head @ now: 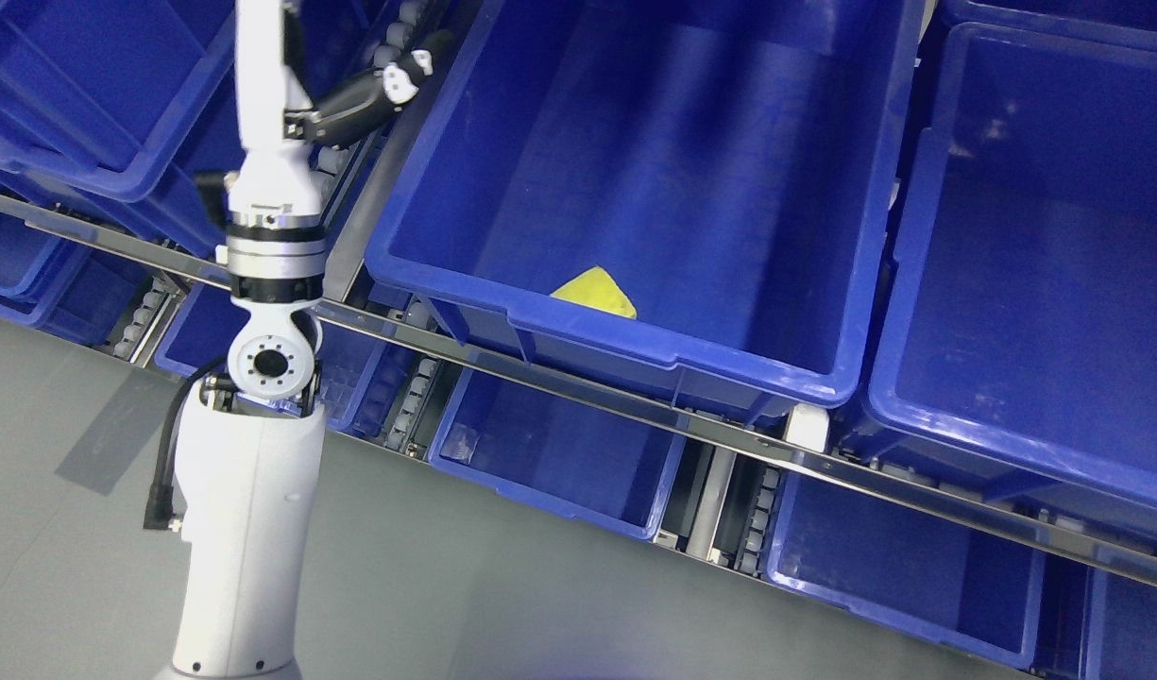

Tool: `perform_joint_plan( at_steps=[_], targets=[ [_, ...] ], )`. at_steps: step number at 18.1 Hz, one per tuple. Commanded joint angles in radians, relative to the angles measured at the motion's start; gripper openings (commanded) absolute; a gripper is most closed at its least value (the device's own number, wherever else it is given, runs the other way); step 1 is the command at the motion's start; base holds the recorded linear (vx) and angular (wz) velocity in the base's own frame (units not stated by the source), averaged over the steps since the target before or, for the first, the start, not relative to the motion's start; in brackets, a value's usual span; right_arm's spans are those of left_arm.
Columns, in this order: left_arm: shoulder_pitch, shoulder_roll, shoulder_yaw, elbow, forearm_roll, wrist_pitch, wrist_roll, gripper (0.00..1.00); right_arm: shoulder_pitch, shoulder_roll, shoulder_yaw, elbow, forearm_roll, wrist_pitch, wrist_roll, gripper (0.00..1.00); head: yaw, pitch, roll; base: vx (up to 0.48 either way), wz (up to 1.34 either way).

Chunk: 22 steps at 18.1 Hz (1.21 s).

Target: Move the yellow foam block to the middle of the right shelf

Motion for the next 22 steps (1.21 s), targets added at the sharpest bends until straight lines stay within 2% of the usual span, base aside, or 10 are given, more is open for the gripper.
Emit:
perform_joint_plan(
  at_steps=[1,3,6,8,11,13,16,20,22],
  targets=[
    [0.142,0.018,0.119,-0.095,0.106,-0.013,0.041,0.99,0.002,-0.017,0.0,-0.017,0.003,0.0,0.0,1.0,0.0,0.0,0.0,0.0,0.0],
    [0.215,0.018,0.118,-0.093,0.184,-0.014,0.032,1.0,0.002,-0.017,0.0,-0.017,0.003,0.0,0.0,1.0,0.0,0.0,0.0,0.0,0.0],
    [0.271,0.018,0.115,-0.09,0.343,-0.022,-0.071,1.0,0.002,-0.017,0.0,-0.017,0.003,0.0,0.0,1.0,0.0,0.0,0.0,0.0,0.0],
    [0.298,0.018,0.104,-0.09,0.397,-0.053,-0.077,1.0,0.002,-0.017,0.0,-0.017,0.003,0.0,0.0,1.0,0.0,0.0,0.0,0.0,0.0],
    [0.357,0.018,0.057,-0.09,0.442,-0.08,-0.082,1.0,0.002,-0.017,0.0,-0.017,0.003,0.0,0.0,1.0,0.0,0.0,0.0,0.0,0.0],
    [0.408,0.018,0.014,-0.095,0.466,-0.137,-0.082,1.0,0.002,-0.017,0.0,-0.017,0.003,0.0,0.0,1.0,0.0,0.0,0.0,0.0,0.0],
    [0.446,0.018,-0.008,-0.095,0.467,-0.148,-0.08,1.0,0.002,-0.017,0.0,-0.017,0.003,0.0,0.0,1.0,0.0,0.0,0.0,0.0,0.0],
    [0.451,0.018,0.016,-0.095,0.467,-0.134,-0.082,1.0,0.002,-0.017,0.0,-0.017,0.003,0.0,0.0,1.0,0.0,0.0,0.0,0.0,0.0],
    [0.445,0.018,0.042,-0.095,0.47,-0.076,-0.082,1.0,0.002,-0.017,0.0,-0.017,0.003,0.0,0.0,1.0,0.0,0.0,0.0,0.0,0.0]
  ],
)
